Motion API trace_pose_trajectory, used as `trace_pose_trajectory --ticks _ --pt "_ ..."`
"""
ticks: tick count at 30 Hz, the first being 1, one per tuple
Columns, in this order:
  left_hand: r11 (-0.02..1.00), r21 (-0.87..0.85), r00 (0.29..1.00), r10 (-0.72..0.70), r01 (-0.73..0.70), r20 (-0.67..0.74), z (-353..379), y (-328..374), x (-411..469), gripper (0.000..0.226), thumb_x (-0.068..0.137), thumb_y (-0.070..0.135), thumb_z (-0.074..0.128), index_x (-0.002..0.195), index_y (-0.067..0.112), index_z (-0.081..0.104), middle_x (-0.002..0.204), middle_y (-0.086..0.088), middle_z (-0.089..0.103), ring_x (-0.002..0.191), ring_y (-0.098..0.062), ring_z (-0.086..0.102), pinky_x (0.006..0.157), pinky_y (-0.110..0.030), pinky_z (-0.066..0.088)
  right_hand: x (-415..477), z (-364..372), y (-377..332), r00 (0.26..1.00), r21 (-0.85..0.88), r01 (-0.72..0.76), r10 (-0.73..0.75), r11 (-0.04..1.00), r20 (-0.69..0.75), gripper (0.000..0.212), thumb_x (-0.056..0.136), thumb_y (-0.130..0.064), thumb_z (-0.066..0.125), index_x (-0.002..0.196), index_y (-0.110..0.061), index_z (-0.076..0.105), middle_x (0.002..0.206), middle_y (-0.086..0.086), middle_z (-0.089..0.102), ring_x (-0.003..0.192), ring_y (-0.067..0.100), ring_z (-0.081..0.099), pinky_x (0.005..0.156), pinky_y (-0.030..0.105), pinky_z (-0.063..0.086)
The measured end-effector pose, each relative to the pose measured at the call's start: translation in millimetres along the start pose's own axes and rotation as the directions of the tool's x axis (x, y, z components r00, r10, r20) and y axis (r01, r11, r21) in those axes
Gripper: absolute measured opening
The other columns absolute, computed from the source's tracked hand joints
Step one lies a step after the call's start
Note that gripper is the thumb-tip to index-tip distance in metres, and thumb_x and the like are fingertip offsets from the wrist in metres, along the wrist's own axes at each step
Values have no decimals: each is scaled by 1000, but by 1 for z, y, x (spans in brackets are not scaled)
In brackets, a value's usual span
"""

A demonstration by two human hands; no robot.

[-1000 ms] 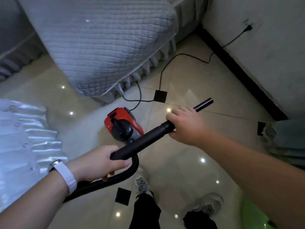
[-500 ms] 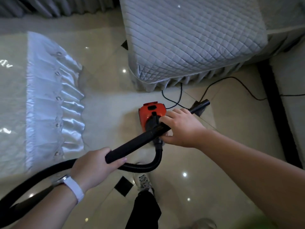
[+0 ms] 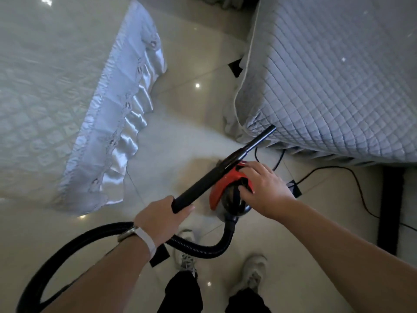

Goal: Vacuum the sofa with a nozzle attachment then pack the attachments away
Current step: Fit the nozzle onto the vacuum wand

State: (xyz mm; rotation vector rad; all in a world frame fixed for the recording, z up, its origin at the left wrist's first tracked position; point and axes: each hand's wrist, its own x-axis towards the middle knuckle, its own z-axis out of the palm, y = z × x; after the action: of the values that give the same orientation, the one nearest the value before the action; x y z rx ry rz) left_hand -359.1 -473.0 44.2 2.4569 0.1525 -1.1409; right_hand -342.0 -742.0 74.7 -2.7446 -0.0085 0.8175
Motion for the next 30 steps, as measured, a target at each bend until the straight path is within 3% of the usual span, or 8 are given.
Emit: trace_pose_trajectory --ticks 3,6,12,15,19,24,26,30 --pt "985 -152 997 -75 76 10 17 9 9 36 90 64 49 84 28 50 72 3 65 61 -14 62 53 -29 44 16 10 20 973 20 -145 139 989 183 51 97 -44 47 144 -25 43 147 -5 40 133 22 42 107 38 39" --pt "958 -262 993 -115 118 25 34 17 21 26 94 54 50 91 29 49 73 1 64 59 -16 62 50 -28 39 33 18 50 939 -12 -221 216 975 268 51 99 -44 46 146 -24 40 146 1 41 128 25 48 99 40 45" --pt "941 -287 983 -183 179 10 71 27 66 27 91 52 57 85 27 50 64 2 63 51 -16 60 46 -27 40 102 52 127 894 -25 -279 269 960 358 54 97 -42 49 148 -25 41 139 6 51 115 25 57 87 36 49" --pt "938 -281 979 -203 203 28 91 33 103 27 92 50 59 85 25 52 62 0 60 48 -18 59 44 -26 39 146 85 168 870 -78 -200 214 977 444 55 97 -41 49 149 -26 38 138 10 51 117 29 56 95 41 49" --pt "913 -318 966 -252 257 55 116 41 144 27 92 48 62 88 21 56 69 -5 63 53 -20 61 42 -25 39 186 127 197 841 -99 -69 112 993 529 63 93 -40 55 151 -35 31 128 8 50 113 29 57 94 42 50" --pt "871 -380 949 -311 310 62 136 39 172 30 91 46 64 92 18 56 74 -8 59 60 -25 59 49 -30 39 206 169 207 819 -91 82 -15 992 573 76 92 -39 62 157 -36 21 156 7 27 133 31 45 106 36 40" --pt "866 -390 946 -322 313 42 141 41 177 30 91 46 63 90 17 55 73 -9 59 59 -25 59 49 -30 39 208 179 210 814 -101 99 -22 990 580 86 89 -47 65 157 -38 14 159 8 18 136 34 39 109 39 40" --pt "837 -444 937 -350 320 17 147 47 185 30 91 45 64 88 16 55 67 -6 57 56 -26 58 50 -31 41 209 188 213 832 -148 111 -10 983 555 98 81 -60 67 157 -42 7 153 9 19 133 36 35 102 49 45"
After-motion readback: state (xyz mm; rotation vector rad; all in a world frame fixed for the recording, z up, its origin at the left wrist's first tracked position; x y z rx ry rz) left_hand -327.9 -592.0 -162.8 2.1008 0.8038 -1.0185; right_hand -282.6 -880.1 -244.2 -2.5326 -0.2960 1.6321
